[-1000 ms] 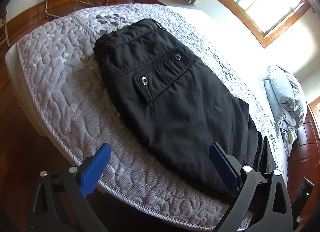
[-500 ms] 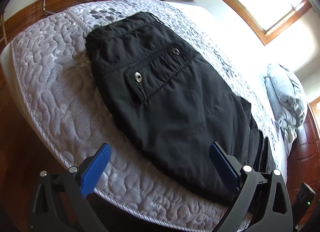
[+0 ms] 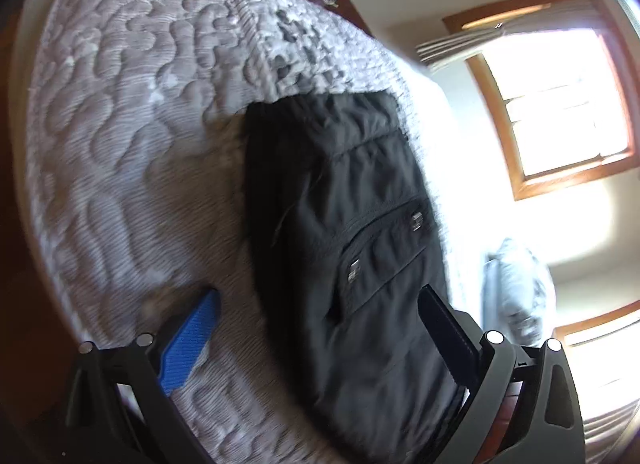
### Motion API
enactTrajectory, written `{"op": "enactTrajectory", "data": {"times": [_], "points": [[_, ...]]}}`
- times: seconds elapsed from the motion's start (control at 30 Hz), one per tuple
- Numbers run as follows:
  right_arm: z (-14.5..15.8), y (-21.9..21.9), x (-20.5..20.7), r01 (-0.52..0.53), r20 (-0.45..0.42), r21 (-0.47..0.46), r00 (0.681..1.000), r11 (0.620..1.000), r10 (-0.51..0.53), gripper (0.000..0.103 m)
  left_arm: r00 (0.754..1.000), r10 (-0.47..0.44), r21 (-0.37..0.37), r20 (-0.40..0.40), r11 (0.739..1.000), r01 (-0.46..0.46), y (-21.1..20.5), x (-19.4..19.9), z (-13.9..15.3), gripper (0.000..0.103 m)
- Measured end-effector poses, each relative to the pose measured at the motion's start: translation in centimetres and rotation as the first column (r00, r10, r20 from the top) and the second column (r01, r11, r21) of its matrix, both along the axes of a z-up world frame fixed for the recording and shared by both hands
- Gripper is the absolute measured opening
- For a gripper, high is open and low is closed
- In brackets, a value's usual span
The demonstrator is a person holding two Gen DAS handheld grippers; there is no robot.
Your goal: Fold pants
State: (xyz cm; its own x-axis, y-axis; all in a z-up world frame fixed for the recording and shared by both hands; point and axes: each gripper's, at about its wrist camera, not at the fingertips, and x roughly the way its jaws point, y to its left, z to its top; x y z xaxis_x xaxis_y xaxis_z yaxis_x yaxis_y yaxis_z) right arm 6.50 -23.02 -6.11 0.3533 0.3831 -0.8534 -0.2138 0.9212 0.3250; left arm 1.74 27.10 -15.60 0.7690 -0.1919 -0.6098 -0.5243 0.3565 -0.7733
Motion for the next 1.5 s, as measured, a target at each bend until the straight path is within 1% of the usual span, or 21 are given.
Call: {"op": "enactTrajectory", "data": {"times": [0.13,0.2,0.27,0.33,0.37,0.4,0.43,0.47,0.53,0.57,0.63,0.73,0.77,0.87,0.97,1.13,1.23,1.3,1.4,1.5], "points": [[-0.5,-1.3,-0.1,0.034,-0.001,-0.021,0.999,0.999,-0.034,0.039,0.998,0.012,-0.067,0.054,0.998,-0.008,1.0,0.5,-0.8,0.099],[-0.7,-1.4,-0.1,0.039,-0.002,-0.028,0.999,0.999,-0.039,0.042,0.998,0.019,-0.083,0.065,0.996,-0.014,1.2,0.8,-1.2,0.099],[-0.8,-1.3,-0.3,0.034,-0.004,-0.029,0.999,0.999,-0.034,0.043,0.998,0.021,-0.085,0.063,0.996,-0.016,1.3,1.2,-1.3,0.094],[-0.9,-0.7,-0.3,0.020,-0.002,-0.037,1.000,0.999,-0.020,0.043,1.000,0.008,-0.071,0.030,0.997,-0.006,1.4,2.1,-1.2,0.074],[-1.0,-0.4,-0.3,0.009,0.001,-0.047,1.000,0.999,-0.009,0.044,1.000,0.002,-0.069,0.014,0.998,-0.001,1.5,2.5,-1.3,0.068],[-1.1,0.0,-0.3,-0.002,0.003,-0.061,1.000,0.998,0.002,0.045,1.000,0.000,-0.072,0.004,0.997,0.001,1.8,3.0,-1.6,0.056],[-1.1,0.3,-0.3,-0.011,0.003,-0.072,1.000,0.997,0.011,0.045,1.000,0.002,-0.075,-0.018,0.997,-0.003,1.9,3.4,-1.9,0.047],[-1.3,0.6,-0.4,-0.021,0.003,-0.083,1.000,0.996,0.021,0.045,1.000,0.002,-0.077,-0.030,0.997,-0.004,1.9,3.6,-2.0,0.046],[-1.4,1.0,-0.4,-0.034,0.000,-0.092,0.999,0.995,0.034,0.046,1.000,0.001,-0.095,-0.023,0.995,-0.004,1.9,3.9,-2.3,0.038],[-1.5,1.1,-0.4,-0.038,-0.002,-0.095,0.999,0.995,0.038,0.047,1.000,0.001,-0.098,-0.024,0.995,-0.003,1.9,4.0,-2.4,0.036],[-1.6,1.1,-0.4,-0.037,-0.007,-0.099,0.999,0.994,0.037,0.048,1.000,-0.001,-0.101,-0.018,0.995,0.000,1.7,4.2,-2.3,0.026],[-1.6,0.9,-0.3,-0.027,-0.008,-0.102,1.000,0.994,0.026,0.048,1.000,0.001,-0.093,0.008,0.996,-0.001,1.3,4.4,-1.6,0.017],[-1.6,0.8,-0.3,-0.025,-0.008,-0.100,1.000,0.995,0.025,0.050,1.000,0.004,-0.092,0.016,0.996,-0.002,1.0,5.0,-1.3,0.017],[-1.4,0.5,-0.3,-0.017,-0.001,-0.105,1.000,0.994,0.017,0.051,0.998,0.011,-0.097,0.064,0.995,-0.005,0.7,5.0,-0.1,0.015],[-1.1,0.1,-0.2,-0.002,0.003,-0.102,1.000,0.995,0.003,0.051,0.990,-0.006,-0.084,0.140,0.996,0.018,0.1,5.3,1.8,0.015],[-0.8,-0.5,-0.1,0.021,0.009,-0.088,1.000,0.996,-0.020,0.052,0.975,-0.068,-0.003,0.213,0.998,0.070,-1.9,6.4,5.8,0.015],[-0.8,-0.9,-0.1,0.027,0.010,-0.086,1.000,0.996,-0.026,0.052,0.960,-0.129,0.071,0.249,0.991,0.115,-3.8,7.2,8.6,0.016],[-0.9,-1.1,-0.2,0.031,0.009,-0.084,0.999,0.996,-0.031,0.052,0.947,-0.184,0.133,0.263,0.979,0.153,-5.3,8.1,10.6,0.016],[-1.0,-1.7,-0.2,0.045,0.007,-0.074,0.999,0.996,-0.044,0.052,0.922,-0.274,0.222,0.275,0.951,0.216,-8.3,8.9,13.3,0.018],[-1.2,-2.4,-0.3,0.062,0.005,-0.064,0.998,0.996,-0.062,0.052,0.887,-0.368,0.293,0.278,0.912,0.287,-11.6,9.6,15.2,0.018]]}}
